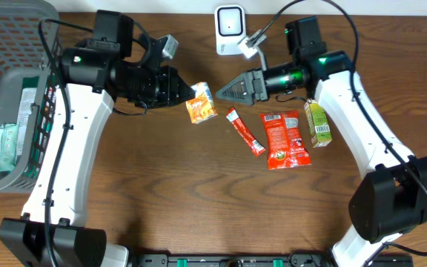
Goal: Scan the item barcode
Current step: 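Lift the orange pack toward the scanner and reach the right gripper to it, then grasp the orange pack with the right gripper and release the left, then lower the orange pack beside the sachet and raise the right arm, then reach the left gripper into the basket and grasp the mint-green wipes pack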
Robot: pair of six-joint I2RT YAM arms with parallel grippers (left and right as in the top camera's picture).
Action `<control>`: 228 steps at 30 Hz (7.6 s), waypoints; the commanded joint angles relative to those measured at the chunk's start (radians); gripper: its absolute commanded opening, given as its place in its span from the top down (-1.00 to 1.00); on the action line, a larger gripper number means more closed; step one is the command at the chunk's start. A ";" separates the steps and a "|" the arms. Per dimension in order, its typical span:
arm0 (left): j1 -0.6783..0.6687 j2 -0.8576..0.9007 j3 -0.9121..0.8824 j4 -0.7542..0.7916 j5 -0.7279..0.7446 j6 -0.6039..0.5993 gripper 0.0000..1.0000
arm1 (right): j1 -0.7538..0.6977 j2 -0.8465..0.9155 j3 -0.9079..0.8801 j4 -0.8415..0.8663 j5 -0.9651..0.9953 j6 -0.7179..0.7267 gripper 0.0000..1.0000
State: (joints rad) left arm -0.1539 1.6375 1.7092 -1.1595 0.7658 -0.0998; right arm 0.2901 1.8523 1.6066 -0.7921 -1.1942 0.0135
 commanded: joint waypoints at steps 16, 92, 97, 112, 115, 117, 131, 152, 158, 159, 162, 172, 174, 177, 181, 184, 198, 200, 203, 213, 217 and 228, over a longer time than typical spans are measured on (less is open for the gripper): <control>-0.027 0.008 -0.004 0.012 -0.090 0.009 0.85 | 0.129 -0.001 0.001 0.011 -0.083 -0.019 -0.02; -0.026 0.009 -0.068 0.055 -0.599 -0.164 -0.31 | 0.218 0.284 -0.001 0.002 1.452 0.270 0.66; -0.026 0.009 -0.068 0.059 -0.599 -0.164 -0.31 | 0.219 0.290 -0.001 0.004 1.451 0.270 -0.18; -0.026 0.008 -0.060 0.089 -0.603 -0.161 -0.31 | 0.080 0.185 0.172 -0.098 1.286 0.251 -0.57; -0.021 0.008 -0.022 0.088 -0.603 -0.160 -0.31 | 0.000 0.183 0.171 -0.108 1.296 0.251 -0.99; -0.007 0.008 0.012 0.087 -0.603 -0.160 -0.31 | -0.052 0.186 0.171 -0.116 1.308 0.251 -0.99; 0.379 0.008 0.227 0.127 -0.794 -0.269 -0.30 | -0.270 0.186 0.171 -0.187 1.328 0.251 -0.99; 0.824 0.276 0.075 0.109 -0.942 -0.162 -0.33 | -0.269 0.186 0.171 -0.187 1.327 0.251 -0.98; 0.824 0.444 0.075 0.103 -0.943 -0.030 -0.33 | -0.269 0.186 0.171 -0.187 1.327 0.251 -0.99; 0.824 0.473 0.075 0.102 -0.943 -0.027 -0.33 | -0.269 0.186 0.171 -0.187 1.327 0.251 -0.99; 0.824 0.535 0.075 0.102 -0.943 -0.027 -0.34 | -0.269 0.186 0.171 -0.187 1.327 0.251 -0.98; 0.824 0.590 0.075 0.132 -1.092 -0.054 -0.44 | -0.269 0.186 0.171 -0.187 1.327 0.251 -0.99; 0.824 0.590 0.075 0.149 -1.093 -0.053 -0.44 | -0.269 0.187 0.171 -0.187 1.327 0.251 -0.98; 0.824 0.590 0.075 0.160 -1.093 -0.050 -0.44 | -0.269 0.186 0.171 -0.187 1.327 0.251 -0.99; 0.822 0.590 0.075 0.188 -1.092 -0.028 -0.44 | -0.269 0.186 0.171 -0.187 1.327 0.251 -0.98; 0.815 0.600 0.060 0.220 -1.093 -0.023 -0.44 | -0.269 0.186 0.171 -0.187 1.327 0.251 -0.98; 0.813 0.601 0.013 0.299 -1.094 0.029 0.02 | -0.269 0.186 0.171 -0.187 1.327 0.251 -0.99; 0.813 0.601 0.013 0.298 -1.092 0.028 0.04 | -0.269 0.186 0.171 -0.187 1.327 0.251 -0.99; 0.813 0.601 0.006 0.298 -1.089 0.027 0.13 | -0.269 0.186 0.171 -0.187 1.327 0.251 -0.99; 0.814 0.602 -0.057 0.340 -1.101 0.028 -0.31 | -0.269 0.187 0.171 -0.187 1.327 0.251 -0.98; 0.814 0.602 -0.082 0.370 -1.101 0.028 -0.30 | -0.269 0.187 0.171 -0.187 1.328 0.251 -0.98; 0.814 0.602 -0.082 0.386 -1.186 0.020 0.60 | -0.269 0.186 0.171 -0.187 1.327 0.251 -0.99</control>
State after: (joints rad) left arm 0.6437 2.1826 1.6611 -0.7712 -0.3973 -0.0757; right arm 0.0292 2.0468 1.7683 -0.9764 0.1272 0.2672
